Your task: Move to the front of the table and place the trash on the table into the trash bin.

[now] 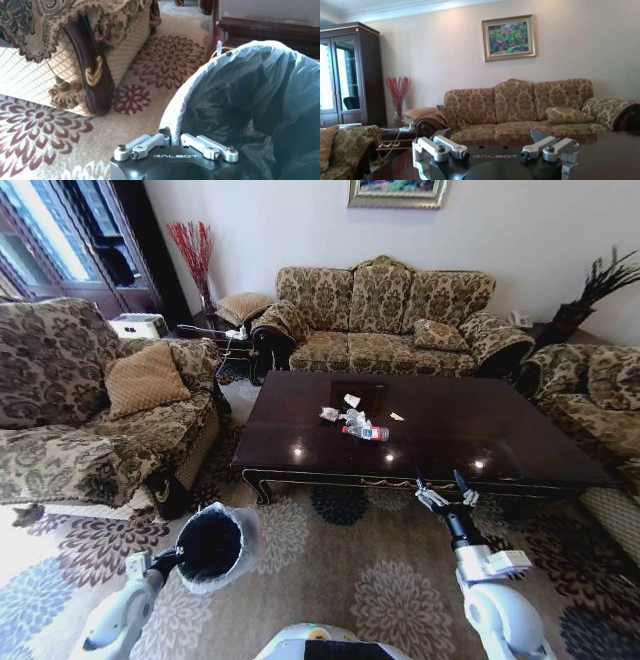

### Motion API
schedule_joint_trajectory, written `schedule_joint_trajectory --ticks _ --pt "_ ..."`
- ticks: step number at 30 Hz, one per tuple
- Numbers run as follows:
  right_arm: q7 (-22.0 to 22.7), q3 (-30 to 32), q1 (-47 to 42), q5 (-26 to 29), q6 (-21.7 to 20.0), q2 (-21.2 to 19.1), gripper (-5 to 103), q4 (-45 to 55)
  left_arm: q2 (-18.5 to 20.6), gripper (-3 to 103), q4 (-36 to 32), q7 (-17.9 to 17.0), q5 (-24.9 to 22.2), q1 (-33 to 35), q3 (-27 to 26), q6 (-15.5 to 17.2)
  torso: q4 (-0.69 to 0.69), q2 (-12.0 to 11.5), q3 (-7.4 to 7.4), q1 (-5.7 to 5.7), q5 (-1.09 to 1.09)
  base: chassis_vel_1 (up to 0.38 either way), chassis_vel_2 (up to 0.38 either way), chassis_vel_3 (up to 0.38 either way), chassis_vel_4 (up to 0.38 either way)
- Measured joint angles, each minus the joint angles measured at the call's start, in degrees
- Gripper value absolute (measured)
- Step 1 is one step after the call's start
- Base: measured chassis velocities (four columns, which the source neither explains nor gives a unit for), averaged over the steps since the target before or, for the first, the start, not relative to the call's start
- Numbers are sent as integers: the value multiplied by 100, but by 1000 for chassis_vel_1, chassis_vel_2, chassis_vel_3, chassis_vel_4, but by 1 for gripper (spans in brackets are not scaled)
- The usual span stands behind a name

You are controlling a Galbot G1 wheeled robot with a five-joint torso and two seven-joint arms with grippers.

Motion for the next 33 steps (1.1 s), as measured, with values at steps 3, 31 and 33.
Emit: schedule_joint_trajectory --ticks 3,31,33 --pt "-1 0 -1 -1 1 0 100 1 0 0 3 1 1 -3 1 -1 0 0 0 0 0 0 0 0 0" --pt "-3 1 -4 -7 4 0 100 6 -1 0 7 2 3 -9 3 -6 0 0 0 0 0 0 0 0 0" --pt "-2 12 -79 -121 -117 -9 100 150 -12 0 -180 19 -4 45 -56 -2 2 -1 0 0 -2 0 0 0 0"
